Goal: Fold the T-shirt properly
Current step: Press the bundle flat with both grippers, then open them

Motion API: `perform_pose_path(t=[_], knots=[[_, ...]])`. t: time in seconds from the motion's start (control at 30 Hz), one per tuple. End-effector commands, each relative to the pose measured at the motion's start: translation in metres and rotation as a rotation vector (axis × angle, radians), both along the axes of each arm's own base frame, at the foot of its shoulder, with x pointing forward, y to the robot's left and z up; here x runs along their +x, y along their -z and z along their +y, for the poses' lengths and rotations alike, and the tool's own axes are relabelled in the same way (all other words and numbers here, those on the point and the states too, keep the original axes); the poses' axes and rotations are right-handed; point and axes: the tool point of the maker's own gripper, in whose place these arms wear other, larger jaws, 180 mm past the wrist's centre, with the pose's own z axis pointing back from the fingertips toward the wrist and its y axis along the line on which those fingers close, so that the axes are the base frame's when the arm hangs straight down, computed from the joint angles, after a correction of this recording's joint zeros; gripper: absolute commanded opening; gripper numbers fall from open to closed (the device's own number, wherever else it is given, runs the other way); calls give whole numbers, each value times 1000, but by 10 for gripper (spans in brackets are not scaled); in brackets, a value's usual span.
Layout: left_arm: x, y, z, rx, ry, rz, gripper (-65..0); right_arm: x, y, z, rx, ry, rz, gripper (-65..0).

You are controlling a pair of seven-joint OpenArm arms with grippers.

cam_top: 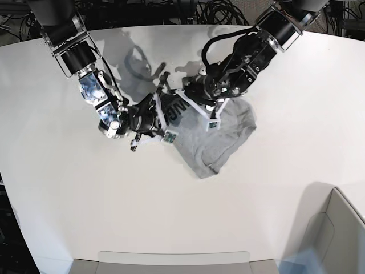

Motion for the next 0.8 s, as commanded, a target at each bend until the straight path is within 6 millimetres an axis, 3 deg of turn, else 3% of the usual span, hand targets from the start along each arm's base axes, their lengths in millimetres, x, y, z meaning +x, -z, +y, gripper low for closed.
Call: perform_pose_path(t=[0.0, 0.07, 0.13, 0.2, 0.27, 0.4, 0.5, 0.57, 0.67, 0.77], knots=[[23, -6, 34, 64, -89, -65, -459, -23, -1, 9, -27, -106, 5, -650], [42, -16, 68, 66, -208, -96, -459, -36, -7, 12, -46, -139, -32, -650], [43, -18, 102, 77, -311, -98, -459, -39, -16, 11, -36, -125, -71, -650], [45, -25, 118, 66, -370, -117, -459, -39, -30, 8, -20, -96, -127, -650], [45, -34, 121, 52, -385, -143, -459, -34, -47, -1, -16, -57, -190, -650], [49, -56, 115, 11, -386, -208, -459, -21, -76, -22, 19, 48, -274, -650], [59, -84, 106, -24, -365, -295, -459, -4, -98, -43, 63, 180, -331, -650], [62, -98, 97, -49, -345, -332, -459, 7, -108, -72, 80, 313, -358, -650], [84, -128, 74, -80, -271, -419, -459, 9, -108, -117, 62, 464, -361, -650], [92, -139, 46, -90, -178, -454, -459, -3, -98, -152, 26, 565, -337, -650]])
